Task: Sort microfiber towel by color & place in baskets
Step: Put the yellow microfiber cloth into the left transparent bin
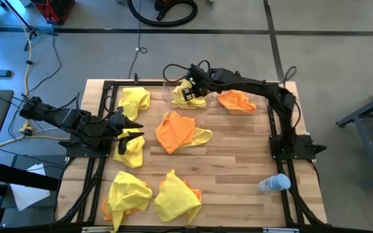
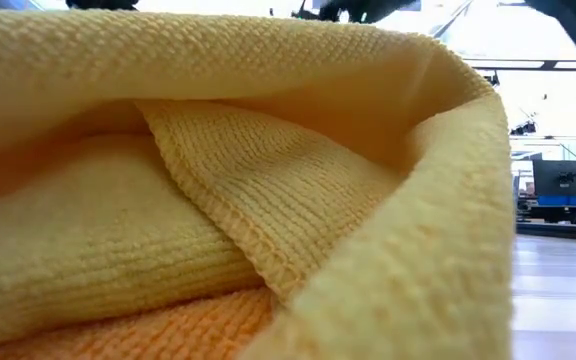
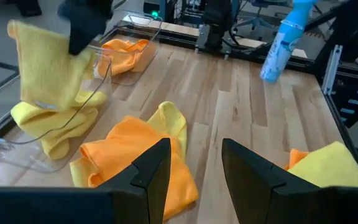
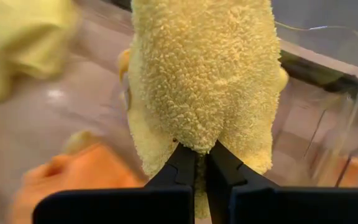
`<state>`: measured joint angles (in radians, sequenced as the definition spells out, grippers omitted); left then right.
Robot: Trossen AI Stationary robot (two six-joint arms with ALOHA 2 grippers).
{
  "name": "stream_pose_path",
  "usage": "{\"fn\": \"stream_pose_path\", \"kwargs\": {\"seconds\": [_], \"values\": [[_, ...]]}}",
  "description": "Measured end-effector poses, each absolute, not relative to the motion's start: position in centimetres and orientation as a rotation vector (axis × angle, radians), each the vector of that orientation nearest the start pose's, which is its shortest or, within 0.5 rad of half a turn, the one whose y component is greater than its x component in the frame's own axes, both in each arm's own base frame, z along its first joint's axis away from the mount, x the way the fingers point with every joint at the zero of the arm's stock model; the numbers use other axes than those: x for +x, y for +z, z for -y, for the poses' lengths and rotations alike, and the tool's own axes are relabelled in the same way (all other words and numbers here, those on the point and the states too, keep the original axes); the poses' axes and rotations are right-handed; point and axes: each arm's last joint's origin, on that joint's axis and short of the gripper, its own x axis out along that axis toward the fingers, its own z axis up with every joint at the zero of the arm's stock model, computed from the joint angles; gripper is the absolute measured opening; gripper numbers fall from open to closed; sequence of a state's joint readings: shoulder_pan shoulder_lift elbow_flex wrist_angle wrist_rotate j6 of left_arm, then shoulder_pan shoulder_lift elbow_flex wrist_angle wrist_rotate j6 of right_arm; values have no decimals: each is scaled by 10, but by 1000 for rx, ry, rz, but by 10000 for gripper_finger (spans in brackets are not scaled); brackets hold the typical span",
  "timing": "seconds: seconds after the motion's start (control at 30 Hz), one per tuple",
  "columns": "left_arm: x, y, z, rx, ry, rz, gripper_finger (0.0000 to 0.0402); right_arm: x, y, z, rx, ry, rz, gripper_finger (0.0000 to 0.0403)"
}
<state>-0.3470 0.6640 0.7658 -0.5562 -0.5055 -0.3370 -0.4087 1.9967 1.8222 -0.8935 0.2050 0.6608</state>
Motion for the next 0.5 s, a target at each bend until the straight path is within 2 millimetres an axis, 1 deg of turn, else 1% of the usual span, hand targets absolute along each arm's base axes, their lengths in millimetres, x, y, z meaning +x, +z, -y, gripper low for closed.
{"fn": "stream_pose_path", "kwargs": {"seconds": [0.13, 0.3, 0.4, 0.5], "values": [[133, 309, 29, -143, 264, -386, 133, 398, 239, 201, 736, -897, -909, 12], [137, 307, 25, -169, 307, -394, 133, 402, 202, 218, 759, -932, -959, 23], [139, 306, 24, -169, 323, -400, 133, 405, 191, 223, 764, -938, -968, 32], [142, 305, 23, -174, 337, -409, 133, 407, 185, 223, 755, -942, -973, 50]]}}
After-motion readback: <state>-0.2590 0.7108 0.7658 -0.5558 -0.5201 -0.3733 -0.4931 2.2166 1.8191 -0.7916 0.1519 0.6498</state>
